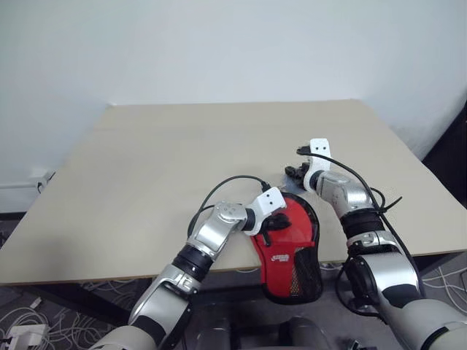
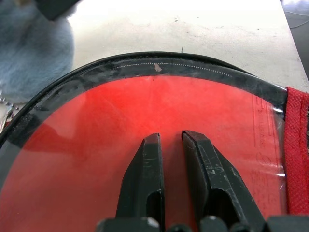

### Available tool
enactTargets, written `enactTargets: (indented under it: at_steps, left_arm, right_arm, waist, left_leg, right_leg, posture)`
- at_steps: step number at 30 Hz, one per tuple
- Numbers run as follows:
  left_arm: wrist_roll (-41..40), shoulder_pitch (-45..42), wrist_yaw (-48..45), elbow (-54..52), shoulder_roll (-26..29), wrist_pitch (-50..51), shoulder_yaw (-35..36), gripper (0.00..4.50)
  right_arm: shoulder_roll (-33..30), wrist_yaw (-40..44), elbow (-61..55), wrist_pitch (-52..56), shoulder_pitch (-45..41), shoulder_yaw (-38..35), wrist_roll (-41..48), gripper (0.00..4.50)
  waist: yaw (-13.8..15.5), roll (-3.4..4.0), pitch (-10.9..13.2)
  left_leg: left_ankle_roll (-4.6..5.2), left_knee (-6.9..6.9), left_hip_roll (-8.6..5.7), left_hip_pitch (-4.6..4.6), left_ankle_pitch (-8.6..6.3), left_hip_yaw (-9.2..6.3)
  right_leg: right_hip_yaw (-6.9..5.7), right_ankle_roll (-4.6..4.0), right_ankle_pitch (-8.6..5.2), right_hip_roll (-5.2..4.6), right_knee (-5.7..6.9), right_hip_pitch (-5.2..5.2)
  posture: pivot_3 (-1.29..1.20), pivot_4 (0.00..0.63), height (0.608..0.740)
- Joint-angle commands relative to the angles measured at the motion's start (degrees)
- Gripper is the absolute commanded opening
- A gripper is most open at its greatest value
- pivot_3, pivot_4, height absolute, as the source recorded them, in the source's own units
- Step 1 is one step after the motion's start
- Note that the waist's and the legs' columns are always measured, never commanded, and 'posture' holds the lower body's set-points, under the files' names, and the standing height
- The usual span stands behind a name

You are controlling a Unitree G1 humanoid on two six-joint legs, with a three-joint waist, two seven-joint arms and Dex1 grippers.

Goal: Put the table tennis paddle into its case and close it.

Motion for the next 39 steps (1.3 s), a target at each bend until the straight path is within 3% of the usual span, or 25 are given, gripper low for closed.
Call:
enactTargets:
  at_steps: [1,13,16,23,28,32,39]
  left_arm:
    - [2.7,1.7,1.0,4.3,0.7,1.6,-2.4,0.71]
    - [2.5,1.7,1.6,4.5,0.3,1.7,-2.4,0.71]
    - [2.5,1.9,1.6,4.1,0.4,2.1,-2.5,0.71]
    - [2.1,1.6,1.7,4.2,0.1,3.8,-2.1,0.71]
    - [2.1,0.6,1.7,5.2,-0.4,4.7,-2.1,0.71]
    - [2.1,0.3,1.6,5.7,-0.7,5.2,-2.3,0.71]
    - [2.8,0.1,1.5,7.0,-1.1,6.8,-3.3,0.71]
  right_arm:
    - [-0.2,0.2,-1.2,2.6,0.3,0.1,-0.4,4.30]
    - [-0.9,-1.4,1.3,3.7,0.9,4.9,-6.3,4.30]
    - [-0.7,-1.7,1.8,3.4,0.9,5.1,-7.0,3.73]
    - [-0.1,-0.7,-0.9,3.3,1.8,6.1,-7.7,1.45]
    - [-0.2,-0.6,-4.1,4.0,2.2,3.8,-5.5,0.26]
    - [-1.4,-0.8,-6.8,5.2,2.9,1.7,-4.8,0.07]
    - [-7.2,4.1,-22.4,13.3,8.4,-0.2,-1.2,0.07]
  waist:
    - [0.0,0.00,-0.1]
    - [0.0,-0.10,-0.7]
    - [0.0,-0.11,-0.8]
    - [0.0,-0.11,-0.9]
    - [0.0,-0.12,-0.9]
    - [0.1,-0.11,-0.9]
    - [0.9,-0.09,-0.9]
  left_leg:
    - [0.00,0.00,0.00,0.00,0.00,0.00]
    - [-0.15,-0.01,0.01,0.00,-0.10,-0.03]
    - [-0.16,-0.01,0.01,0.00,-0.11,-0.04]
    - [-0.17,-0.01,0.02,0.01,-0.12,-0.05]
    - [-0.17,-0.01,0.01,0.00,-0.12,-0.05]
    - [-0.10,-0.01,0.00,-0.01,-0.16,-0.07]
    - [0.20,-0.01,0.01,-0.04,-0.34,-0.09]
  right_leg:
    - [0.00,0.00,0.00,0.00,0.00,0.00]
    - [-0.03,0.03,-0.03,0.00,-0.02,-0.01]
    - [-0.03,0.03,-0.03,0.00,-0.02,-0.01]
    - [-0.03,0.04,-0.04,0.00,-0.03,-0.01]
    - [-0.03,0.21,-0.14,-0.01,-0.03,0.00]
    - [-0.05,0.22,-0.15,-0.04,-0.03,0.00]
    - [-0.05,0.28,-0.20,-0.17,-0.02,-0.05]
  posture:
    - [0.00,0.000,0.724]
    - [0.00,0.000,0.724]
    - [0.00,0.000,0.724]
    - [0.00,0.000,0.724]
    - [0.00,0.000,0.724]
    - [0.00,0.000,0.724]
    - [0.00,0.000,0.724]
